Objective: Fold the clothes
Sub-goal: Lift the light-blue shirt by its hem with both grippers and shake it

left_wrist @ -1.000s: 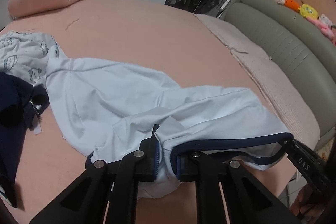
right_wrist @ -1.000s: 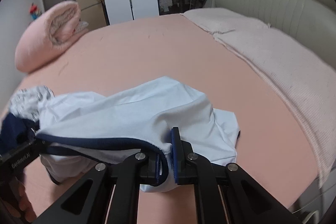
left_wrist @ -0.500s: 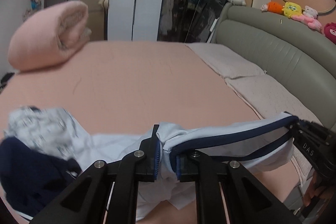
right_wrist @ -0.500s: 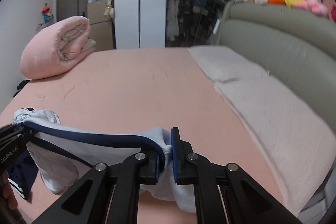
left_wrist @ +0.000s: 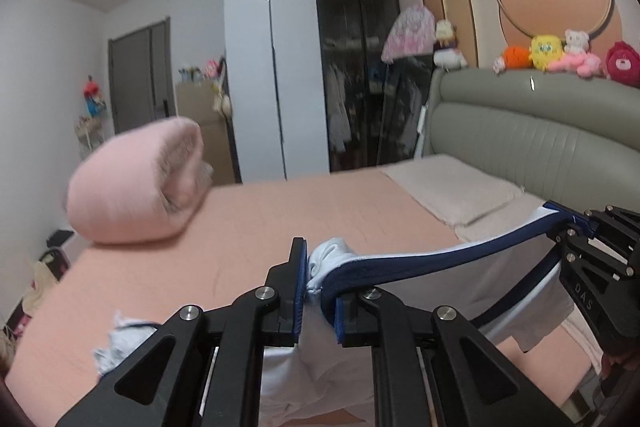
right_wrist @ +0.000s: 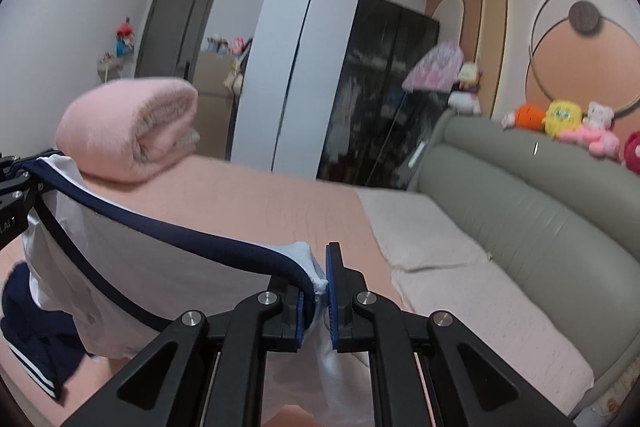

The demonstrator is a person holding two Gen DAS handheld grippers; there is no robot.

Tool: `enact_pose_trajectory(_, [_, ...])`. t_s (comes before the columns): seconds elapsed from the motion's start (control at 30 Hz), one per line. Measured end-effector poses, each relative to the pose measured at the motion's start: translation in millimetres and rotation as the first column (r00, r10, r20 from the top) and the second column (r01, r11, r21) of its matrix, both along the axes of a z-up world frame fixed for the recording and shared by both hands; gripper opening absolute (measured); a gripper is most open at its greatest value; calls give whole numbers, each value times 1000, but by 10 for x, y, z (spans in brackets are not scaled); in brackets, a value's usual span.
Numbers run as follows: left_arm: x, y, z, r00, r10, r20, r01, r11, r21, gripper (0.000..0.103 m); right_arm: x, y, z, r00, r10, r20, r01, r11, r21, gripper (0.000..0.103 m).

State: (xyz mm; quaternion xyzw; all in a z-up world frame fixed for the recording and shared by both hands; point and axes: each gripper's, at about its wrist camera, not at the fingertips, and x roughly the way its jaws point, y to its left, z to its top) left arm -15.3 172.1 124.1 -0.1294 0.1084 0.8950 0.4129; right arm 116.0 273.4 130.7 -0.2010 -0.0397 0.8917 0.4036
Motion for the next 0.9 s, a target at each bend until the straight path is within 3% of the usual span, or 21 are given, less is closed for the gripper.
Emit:
enact_pose_trajectory(0.13, [181,-234,357,997,26,-79,-23,999,34,10,89,-230,402,999,6,-46,-3,998,64,6])
enact_pose_trajectory(0.33, [536,-626,783,983,67,-174,-51,994,94,10,352,-787,982,997,-4,-73,22,971,240,6])
enact_pose_trajectory(0.6, [1084,-1166,981,964,63,-259,-28,990,137,10,869,-1610,1223,993,-28,-112,71,911,406,6])
enact_pose_trajectory(0.73, [1194,-1197,927,961,52,-272,-17,992,128,10,1077,-1779,1179,992,-32,-122,75,928,366,6])
enact_pose_trajectory(0.9, [1174,-1100,822,970,17,-243,4,996,85,10,1255,-1684,1046,992,-22,-121,55,961,271,6])
